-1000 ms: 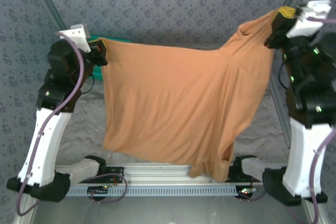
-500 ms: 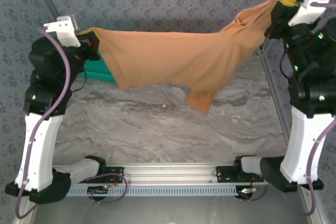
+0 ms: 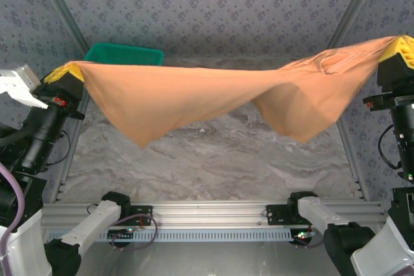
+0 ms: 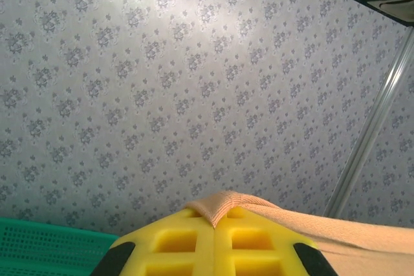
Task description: Fold the inside-out t-shirt
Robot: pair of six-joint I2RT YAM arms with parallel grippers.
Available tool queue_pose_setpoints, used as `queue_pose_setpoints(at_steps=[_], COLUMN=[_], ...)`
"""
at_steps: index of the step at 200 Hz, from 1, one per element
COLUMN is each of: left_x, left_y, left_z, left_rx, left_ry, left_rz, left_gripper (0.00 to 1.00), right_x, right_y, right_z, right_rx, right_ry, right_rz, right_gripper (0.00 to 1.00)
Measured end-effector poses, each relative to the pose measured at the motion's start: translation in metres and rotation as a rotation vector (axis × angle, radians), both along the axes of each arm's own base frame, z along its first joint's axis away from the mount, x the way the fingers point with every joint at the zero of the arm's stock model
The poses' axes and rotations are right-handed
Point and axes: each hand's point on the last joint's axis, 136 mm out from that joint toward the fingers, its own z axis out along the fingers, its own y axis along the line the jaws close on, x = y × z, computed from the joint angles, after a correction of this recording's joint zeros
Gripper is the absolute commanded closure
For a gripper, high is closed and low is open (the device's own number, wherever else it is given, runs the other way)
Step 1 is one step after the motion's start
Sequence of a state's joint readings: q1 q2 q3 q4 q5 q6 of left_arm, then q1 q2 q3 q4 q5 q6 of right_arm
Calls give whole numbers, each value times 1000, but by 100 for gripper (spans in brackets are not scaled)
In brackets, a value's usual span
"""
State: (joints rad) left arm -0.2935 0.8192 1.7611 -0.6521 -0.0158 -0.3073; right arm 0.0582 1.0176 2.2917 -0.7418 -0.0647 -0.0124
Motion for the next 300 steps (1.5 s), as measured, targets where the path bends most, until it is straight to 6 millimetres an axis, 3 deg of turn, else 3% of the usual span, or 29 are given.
queue_pose_setpoints(at_steps=[19, 44, 65, 99, 126, 141, 153, 163, 177, 190, 197, 205, 221, 233, 246, 270, 284, 300], left_x=[20, 74, 132, 227, 296, 334, 361, 384, 411, 427, 432, 436, 437, 437, 428, 376, 339, 305], left_y=[-4, -15, -26, -45, -54, -56, -57, -58, -58, -58, -59, -60, -64, -69, -76, -93, -104, -119], left_z=[-8, -34, -69, -142, -214, -264, -306, -348, -397, -435, -450, -457, -452, -434, -412, -380, -378, -395], left_rx=[14, 55, 103, 171, 222, 247, 259, 278, 284, 277, 264, 241, 205, 171, 140, 78, 40, 9], left_ry=[42, 146, 254, 430, 557, 626, 687, 752, 821, 878, 906, 924, 928, 904, 874, 838, 838, 872], left_rz=[9, 45, 79, 115, 137, 148, 158, 165, 179, 177, 171, 162, 131, 103, 63, -18, -71, -135], left_gripper=[100, 100, 100, 100, 100, 86, 69, 63, 50, 42, 33, 31, 30, 29, 29, 29, 29, 29], right_x=[15, 63, 129, 258, 369, 426, 466, 504, 547, 573, 578, 575, 557, 539, 503, 432, 399, 366], right_y=[1, 2, 5, 10, 17, 22, 25, 31, 39, 47, 52, 58, 72, 81, 89, 92, 86, 79], right_z=[-3, -11, -30, -95, -189, -255, -304, -355, -410, -463, -486, -512, -534, -532, -523, -490, -475, -481], right_rx=[-4, -19, -38, -60, -68, -72, -70, -60, -45, -41, -45, -55, -72, -82, -86, -38, 19, 91], right_ry=[25, 93, 175, 346, 509, 604, 665, 741, 804, 881, 927, 995, 1095, 1128, 1173, 1192, 1175, 1194], right_rz=[-3, -14, -26, -40, -36, -37, -41, -31, -21, -16, -12, -5, 8, 16, 26, 42, 46, 46], right_gripper=[100, 100, 100, 100, 100, 99, 82, 67, 44, 35, 32, 31, 30, 29, 29, 29, 29, 30])
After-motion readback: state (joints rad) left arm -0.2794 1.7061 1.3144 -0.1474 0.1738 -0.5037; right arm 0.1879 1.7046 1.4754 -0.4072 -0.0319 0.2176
